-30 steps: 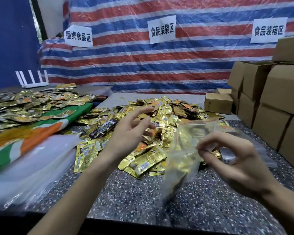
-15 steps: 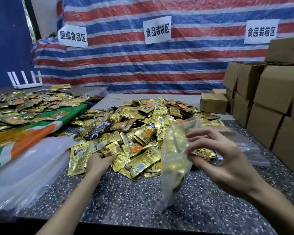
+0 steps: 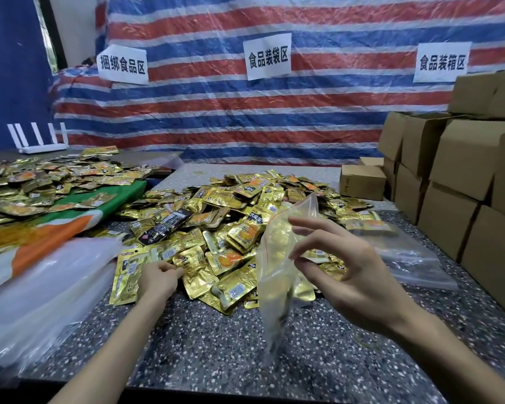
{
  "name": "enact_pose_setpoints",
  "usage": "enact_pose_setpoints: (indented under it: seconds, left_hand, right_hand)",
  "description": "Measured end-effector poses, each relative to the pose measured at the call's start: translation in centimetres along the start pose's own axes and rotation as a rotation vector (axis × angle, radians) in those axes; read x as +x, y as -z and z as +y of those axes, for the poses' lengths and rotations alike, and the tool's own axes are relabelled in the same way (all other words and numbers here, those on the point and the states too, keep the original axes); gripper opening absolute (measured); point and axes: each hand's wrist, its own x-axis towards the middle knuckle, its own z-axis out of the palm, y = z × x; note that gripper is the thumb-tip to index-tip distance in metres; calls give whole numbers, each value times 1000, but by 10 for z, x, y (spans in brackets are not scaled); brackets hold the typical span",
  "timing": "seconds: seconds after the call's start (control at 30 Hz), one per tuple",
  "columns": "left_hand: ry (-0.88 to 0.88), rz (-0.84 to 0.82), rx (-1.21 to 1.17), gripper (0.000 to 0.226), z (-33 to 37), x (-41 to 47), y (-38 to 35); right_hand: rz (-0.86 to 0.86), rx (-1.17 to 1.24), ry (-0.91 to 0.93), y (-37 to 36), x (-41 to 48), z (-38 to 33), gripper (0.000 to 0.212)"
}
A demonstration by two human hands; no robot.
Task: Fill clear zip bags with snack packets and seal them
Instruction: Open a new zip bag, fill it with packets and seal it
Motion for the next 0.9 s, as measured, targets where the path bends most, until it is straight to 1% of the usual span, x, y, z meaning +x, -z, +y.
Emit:
enact_pose_setpoints:
  seconds: [0.07, 0.1, 0.17, 0.27, 0.3, 0.4, 0.47, 0.5, 0.6, 0.63, 0.73, 0.83, 0.9]
  left_hand:
    - [-1, 11, -6, 11, 0, 2, 0]
    - [1, 9, -8, 18, 0, 2, 0]
    - [9, -31, -8, 39, 4, 0, -1]
    - [55, -88, -29, 56, 8, -5, -7]
    - [72, -98, -33, 58, 9, -5, -10]
    - [120, -99, -103, 44, 14, -4, -10]
    - [120, -115, -158, 35, 22, -8, -4]
    - [97, -125, -188, 33, 27, -12, 1]
    - [-32, -172, -267, 46, 50, -33, 20]
    - [-93, -180, -313, 46, 59, -43, 27]
    - [-254, -237, -495, 31, 91, -77, 50]
    - [-381, -357, -716, 30, 120, -116, 70]
    - [-477, -445, -793, 30, 133, -141, 79]
  right_hand:
    - [-5, 5, 3, 0, 2, -1, 12]
    - [-12, 5, 1, -1, 3, -2, 12]
    - [-29, 6, -8, -2, 3, -2, 13]
    - [-58, 10, -8, -6, 1, -3, 14]
    - [-67, 13, -4, -7, 0, -3, 14]
    - [-73, 13, 5, -4, -2, -3, 15]
    - [-63, 16, 3, -2, -1, -2, 15]
    - [-58, 21, 1, -1, -1, -2, 15]
    - [-54, 28, 4, -1, 1, -1, 15]
    - [-54, 24, 8, -2, 1, -1, 14]
    - [-46, -1, 30, -4, 2, -1, 13]
    - [-32, -20, 59, -6, 3, -2, 9]
    - [-22, -16, 68, -8, 4, -2, 6]
